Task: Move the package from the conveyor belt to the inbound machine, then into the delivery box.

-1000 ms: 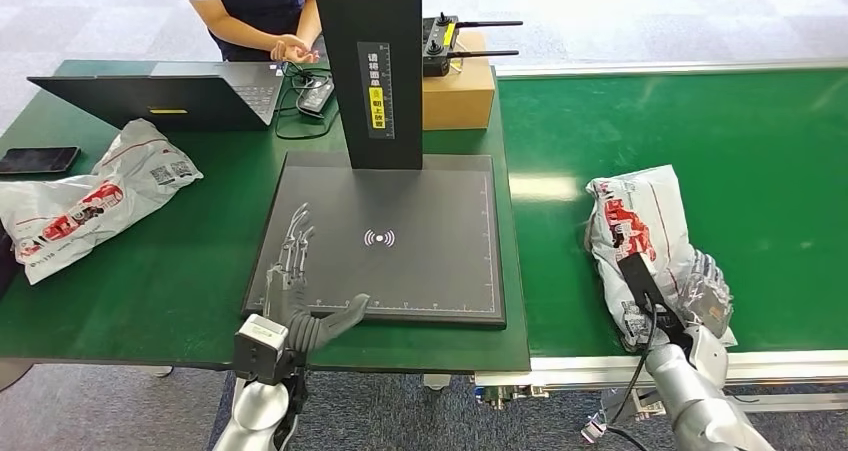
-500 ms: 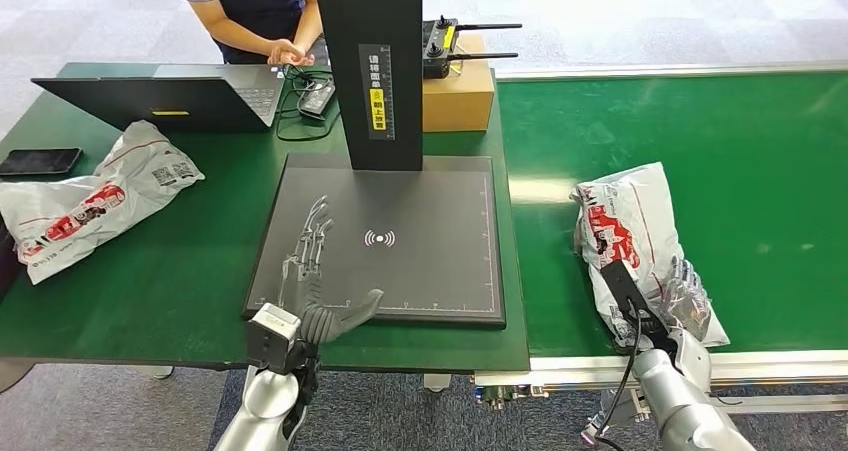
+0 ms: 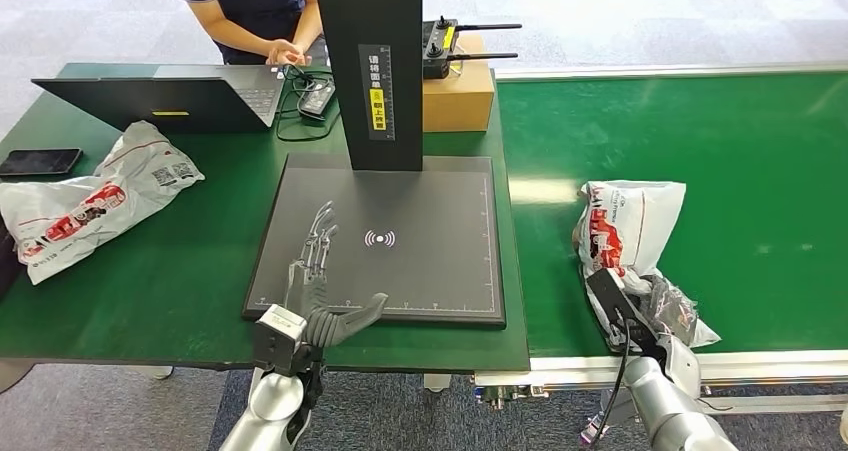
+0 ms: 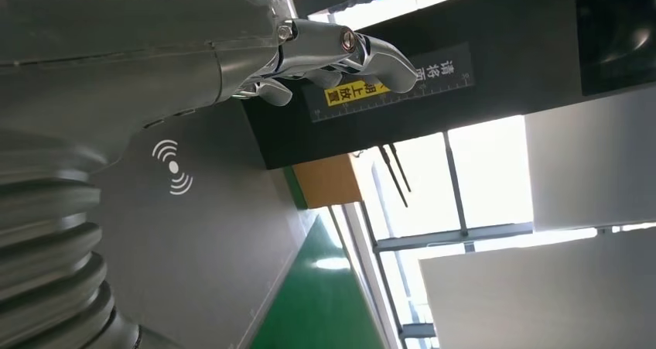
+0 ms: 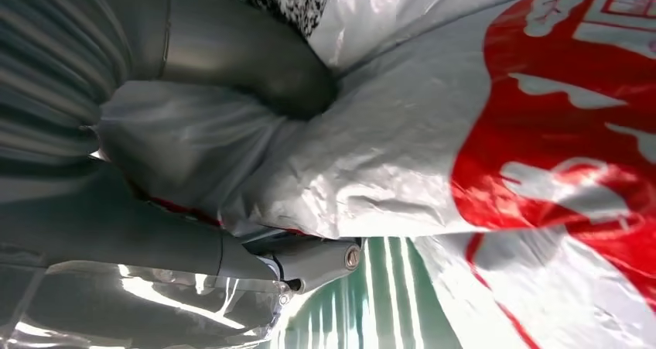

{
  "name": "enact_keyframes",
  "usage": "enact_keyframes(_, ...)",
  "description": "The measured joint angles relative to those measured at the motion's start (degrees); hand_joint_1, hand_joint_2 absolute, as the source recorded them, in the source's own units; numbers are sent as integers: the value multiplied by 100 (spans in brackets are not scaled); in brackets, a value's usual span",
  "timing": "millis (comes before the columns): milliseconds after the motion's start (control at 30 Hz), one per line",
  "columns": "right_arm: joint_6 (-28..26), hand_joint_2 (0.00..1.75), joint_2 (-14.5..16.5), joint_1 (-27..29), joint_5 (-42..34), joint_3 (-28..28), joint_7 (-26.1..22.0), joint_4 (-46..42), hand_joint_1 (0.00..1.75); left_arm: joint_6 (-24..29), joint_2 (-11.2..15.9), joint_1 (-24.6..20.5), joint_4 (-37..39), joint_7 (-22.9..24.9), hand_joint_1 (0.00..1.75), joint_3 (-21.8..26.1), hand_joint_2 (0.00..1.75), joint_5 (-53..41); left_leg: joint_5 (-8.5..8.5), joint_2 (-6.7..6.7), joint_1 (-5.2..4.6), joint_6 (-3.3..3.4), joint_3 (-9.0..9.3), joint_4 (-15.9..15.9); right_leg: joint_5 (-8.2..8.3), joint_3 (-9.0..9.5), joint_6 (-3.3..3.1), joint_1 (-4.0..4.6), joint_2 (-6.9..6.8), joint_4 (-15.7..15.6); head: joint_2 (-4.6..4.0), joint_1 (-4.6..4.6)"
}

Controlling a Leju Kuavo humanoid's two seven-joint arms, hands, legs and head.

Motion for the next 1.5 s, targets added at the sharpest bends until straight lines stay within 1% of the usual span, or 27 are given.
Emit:
enact_keyframes(167, -126, 175, 24, 17, 14, 7, -78, -191, 156, 75, 23, 28, -1, -1, 0, -1, 175, 9, 0, 0, 0, -1, -6, -1, -1, -7, -1, 1, 0, 0, 0, -1)
enact_keyframes(267, -243, 175, 46, 33, 73, 26, -73, -308, 151, 113, 30, 64, -2, -1, 0, -1, 175, 0, 0, 0, 0, -1, -10, -2, -1, -11, -2, 1, 0, 1, 0, -1)
enact_keyframes(400, -606, 175, 60, 48, 237, 102, -55, -524, 152, 161, 41, 136, -9, -1, 0, 8, 175, -49, 2, -1, 0, -2, -17, -3, 0, -16, -2, 0, 0, 2, 0, 1)
enact_keyframes(500, -866, 175, 92, 67, 752, 144, 57, -971, 152, 167, 40, 197, -49, -1, 0, 44, 175, -170, 2, -1, -1, -2, -24, -3, 0, -22, -2, -2, 0, 5, 0, 0)
enact_keyframes(567, -948, 175, 138, 47, 1167, 147, 45, -1375, 150, 164, 39, 232, -83, -1, 0, 98, 175, -266, 3, -1, -1, -2, -27, -3, 1, -25, -2, -2, 0, 5, 0, 0)
enact_keyframes(667, -974, 175, 237, -16, 1398, 156, -176, -1887, 154, 195, 32, 283, -156, -1, 0, 185, 175, -339, 3, -4, -1, -2, -29, -3, 0, -26, -2, -2, -3, 5, 0, 0)
enact_keyframes(800, -975, 175, 413, -115, 1421, 275, -589, -2455, 160, 279, 29, 378, -282, -1, 0, 280, 175, -354, 4, -4, 0, -3, -31, -3, 0, -29, -2, -1, -2, 5, 0, 0)
enact_keyframes(900, -976, 175, 590, -146, 1467, 445, -844, -2854, 161, 314, 29, 419, -351, -1, 0, 308, 175, -354, 5, -4, 0, -4, -31, -3, 0, -30, -2, 0, -2, 5, 0, -1)
enact_keyframes(1000, -978, 175, 779, -140, 1530, 676, -988, -3226, 162, 335, 29, 427, -389, -1, 0, 313, 175, -340, 5, -4, 1, -5, -31, -3, 0, -31, -2, 1, -2, 6, 0, -1)
enact_keyframes(1067, -978, 175, 891, -113, 1563, 874, -1032, -3466, 159, 362, 29, 423, -398, -1, 0, 314, 175, -315, 6, -4, 1, -6, -31, -3, 0, -32, -3, 2, -2, 6, 0, -1)
enact_keyframes(1200, -978, 175, 1054, -37, 1443, 1417, -1055, -3786, 156, 381, 29, 409, -399, -1, 0, 316, 175, -296, 6, -4, 1, -6, -33, -4, 0, -32, -3, 2, -2, 6, 0, 0)
enact_keyframes(1267, -978, 175, 1097, -31, 1338, 1759, -1012, -3806, 157, 360, 29, 400, -399, -1, 0, 319, 175, -318, 6, -3, 1, -6, -33, -4, 0, -32, -3, 1, -1, 6, 0, -1)
enact_keyframes(1367, -978, 175, 1170, -60, 1455, 2290, -814, -3775, 156, 330, 29, 373, -399, -2, 0, 320, 175, -358, 6, -3, 1, -6, -33, -4, 0, -32, -3, 1, -1, 6, 0, -1)
enact_keyframes(1500, -978, 175, 1259, -262, 1537, 2975, -603, -3492, 154, 372, 29, 324, -399, -1, 0, 305, 175, -338, 7, -3, 1, -8, -33, -4, 0, -33, -3, 2, -1, 6, 0, -1)
